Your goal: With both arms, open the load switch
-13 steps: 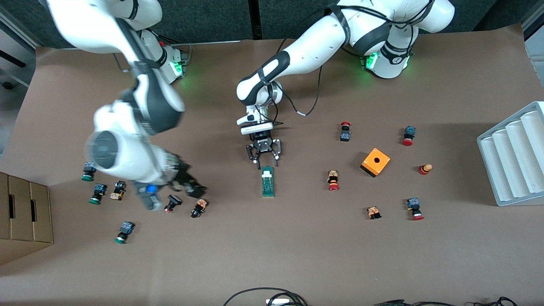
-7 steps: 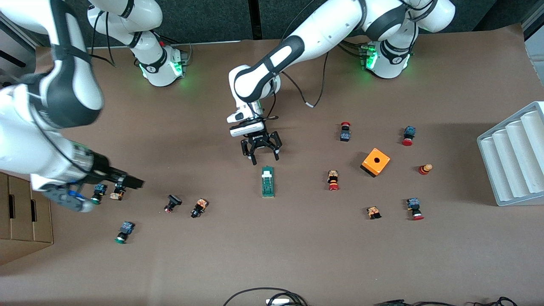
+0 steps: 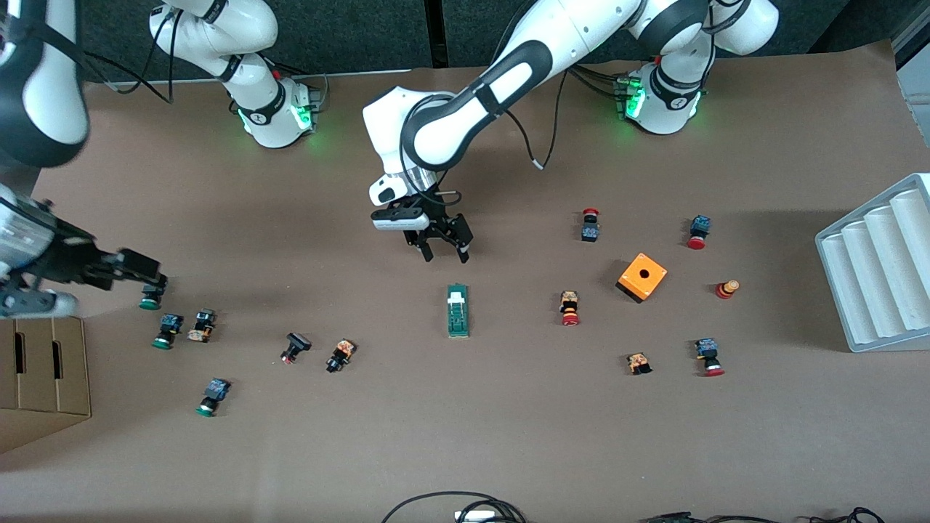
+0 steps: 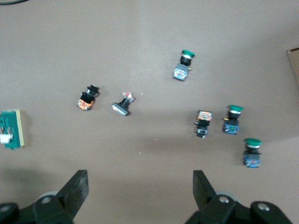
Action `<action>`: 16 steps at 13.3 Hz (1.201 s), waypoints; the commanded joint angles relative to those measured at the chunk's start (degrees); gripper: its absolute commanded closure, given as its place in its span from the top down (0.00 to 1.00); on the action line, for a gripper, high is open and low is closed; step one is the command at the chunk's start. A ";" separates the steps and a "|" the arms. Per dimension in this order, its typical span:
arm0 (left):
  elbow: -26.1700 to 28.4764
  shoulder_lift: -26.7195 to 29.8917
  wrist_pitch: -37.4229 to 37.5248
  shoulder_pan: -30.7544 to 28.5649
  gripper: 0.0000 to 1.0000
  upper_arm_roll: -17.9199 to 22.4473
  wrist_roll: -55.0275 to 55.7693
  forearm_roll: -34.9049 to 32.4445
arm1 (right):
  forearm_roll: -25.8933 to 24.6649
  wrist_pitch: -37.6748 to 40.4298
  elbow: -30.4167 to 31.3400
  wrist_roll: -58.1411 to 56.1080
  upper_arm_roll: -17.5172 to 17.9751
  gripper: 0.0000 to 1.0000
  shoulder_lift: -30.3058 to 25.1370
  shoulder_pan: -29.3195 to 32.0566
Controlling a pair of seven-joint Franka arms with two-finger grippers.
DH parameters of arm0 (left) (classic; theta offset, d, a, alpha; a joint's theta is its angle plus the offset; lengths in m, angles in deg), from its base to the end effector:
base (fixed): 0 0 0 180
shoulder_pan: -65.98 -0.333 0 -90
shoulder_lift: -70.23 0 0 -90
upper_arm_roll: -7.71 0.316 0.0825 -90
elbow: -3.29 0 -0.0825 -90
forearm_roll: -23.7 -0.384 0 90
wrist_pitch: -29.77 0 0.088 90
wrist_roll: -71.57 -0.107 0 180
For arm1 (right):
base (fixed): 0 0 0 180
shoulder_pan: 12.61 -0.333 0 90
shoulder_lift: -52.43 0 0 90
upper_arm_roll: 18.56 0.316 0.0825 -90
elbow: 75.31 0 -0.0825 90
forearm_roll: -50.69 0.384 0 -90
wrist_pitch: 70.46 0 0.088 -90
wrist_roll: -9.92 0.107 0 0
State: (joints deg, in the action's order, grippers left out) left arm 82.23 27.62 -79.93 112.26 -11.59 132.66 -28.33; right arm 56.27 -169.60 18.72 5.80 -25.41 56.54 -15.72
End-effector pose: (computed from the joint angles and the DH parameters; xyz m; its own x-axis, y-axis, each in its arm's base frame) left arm 0.3956 -0.6091 0.2887 0.8236 -0.4424 0.3548 -0.2640 -0.8529 -0.4504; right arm 0.5860 -0.0272 0.5648 0.9997 -0.0086 0.0236 -0.0066 -0.9962 -0.0863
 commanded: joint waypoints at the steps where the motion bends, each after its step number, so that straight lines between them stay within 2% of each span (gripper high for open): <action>1: 0.34 3.05 0.10 -4.69 1.00 -0.65 -11.63 11.20 | -6.77 0.44 2.66 -2.65 -0.28 1.00 -3.13 -0.84; 2: 0.17 4.10 0.19 -5.75 1.00 -0.39 -18.82 16.99 | -8.46 0.53 2.48 -2.74 -0.19 1.00 -3.22 -1.28; 5: 0.25 6.48 0.28 -12.07 1.00 -0.47 -33.62 29.93 | -7.70 1.32 2.04 -1.95 0.07 1.00 -2.34 -1.02; 8: 0.34 9.20 3.42 -16.55 1.00 -0.47 -42.34 38.56 | -5.49 1.41 1.43 -1.77 -0.01 1.00 -2.26 -0.94; 13: 0.17 16.84 14.15 -24.20 1.00 -0.30 -42.98 40.78 | -5.58 1.58 0.90 -2.39 -0.19 1.00 -2.25 -0.76; 16: 0.16 21.85 19.07 -32.79 1.00 -0.30 -43.06 40.87 | -5.58 1.49 0.28 -2.47 -0.19 1.00 -1.82 -0.59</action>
State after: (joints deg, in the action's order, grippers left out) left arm 81.04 45.64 -63.51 84.89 -11.38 90.47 11.25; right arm 49.74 -168.70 19.98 3.78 -25.51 54.68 -16.51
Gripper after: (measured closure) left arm 0.000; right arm 0.000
